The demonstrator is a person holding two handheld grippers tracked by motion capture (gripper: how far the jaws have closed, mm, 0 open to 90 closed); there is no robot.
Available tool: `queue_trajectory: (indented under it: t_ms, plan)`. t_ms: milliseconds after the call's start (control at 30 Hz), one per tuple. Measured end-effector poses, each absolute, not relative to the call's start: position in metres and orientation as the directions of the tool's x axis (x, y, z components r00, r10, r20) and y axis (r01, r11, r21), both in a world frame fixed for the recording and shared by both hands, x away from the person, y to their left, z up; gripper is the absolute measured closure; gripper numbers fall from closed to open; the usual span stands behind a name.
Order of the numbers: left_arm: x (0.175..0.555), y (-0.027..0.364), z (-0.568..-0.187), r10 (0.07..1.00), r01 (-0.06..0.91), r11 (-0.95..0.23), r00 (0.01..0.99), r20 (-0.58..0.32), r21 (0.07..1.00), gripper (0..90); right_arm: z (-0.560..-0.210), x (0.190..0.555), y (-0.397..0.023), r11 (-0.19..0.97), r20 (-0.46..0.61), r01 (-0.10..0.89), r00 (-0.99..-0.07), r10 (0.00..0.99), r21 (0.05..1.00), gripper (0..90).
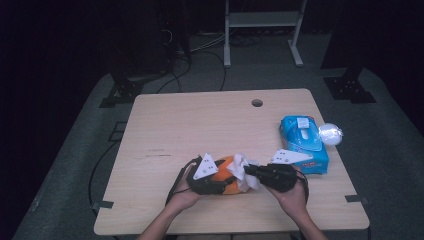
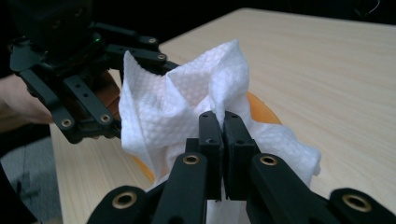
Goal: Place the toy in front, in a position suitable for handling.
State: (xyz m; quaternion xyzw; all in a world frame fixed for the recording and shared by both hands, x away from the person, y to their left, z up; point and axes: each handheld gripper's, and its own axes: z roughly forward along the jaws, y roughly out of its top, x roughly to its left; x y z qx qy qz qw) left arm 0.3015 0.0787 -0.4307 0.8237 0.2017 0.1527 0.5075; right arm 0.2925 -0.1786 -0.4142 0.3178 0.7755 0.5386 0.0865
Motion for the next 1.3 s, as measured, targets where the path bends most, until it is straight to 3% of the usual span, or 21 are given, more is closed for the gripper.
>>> queue_trajectory:
  t_ms: [300,400,533,667,867,1067,1233,1300]
  plan:
    - [0.296,0.091,-0.433,0.435,0.203,-0.437,0.9,0.008,0.876,27.8,-0.437,0.304,-0.19,0.266,0.195,0.493,-0.699,0.688,0.829,86.9]
    - [0.296,0.092,-0.434,0.423,0.21,-0.429,0.906,-0.009,0.878,27.0,-0.433,0.301,-0.188,0.228,0.227,0.478,-0.717,0.659,0.848,86.8]
    - [0.298,0.094,-0.43,0.42,0.222,-0.413,0.907,-0.032,0.883,23.1,-0.424,0.292,-0.174,0.276,0.167,0.411,-0.767,0.619,0.869,86.8]
    - [0.302,0.102,-0.422,0.457,0.25,-0.361,0.887,-0.064,0.898,22.3,-0.434,0.298,-0.182,0.254,0.22,0.458,-0.753,0.621,0.852,86.8]
    - [0.301,0.102,-0.432,0.448,0.27,-0.403,0.891,-0.069,0.875,23.6,-0.439,0.306,-0.194,0.242,0.268,0.513,-0.728,0.631,0.823,86.5]
    - [0.296,0.095,-0.436,0.427,0.221,-0.43,0.904,-0.019,0.875,23.8,-0.42,0.292,-0.176,0.268,0.198,0.415,-0.789,0.581,0.87,86.6]
    - [0.304,0.103,-0.426,0.437,0.242,-0.424,0.899,-0.037,0.873,16.9,-0.428,0.296,-0.178,0.293,0.196,0.43,-0.788,0.584,0.854,86.7]
    - [0.306,0.106,-0.428,0.431,0.257,-0.424,0.9,-0.056,0.869,19.8,-0.428,0.297,-0.18,0.308,0.176,0.428,-0.781,0.599,0.85,86.7]
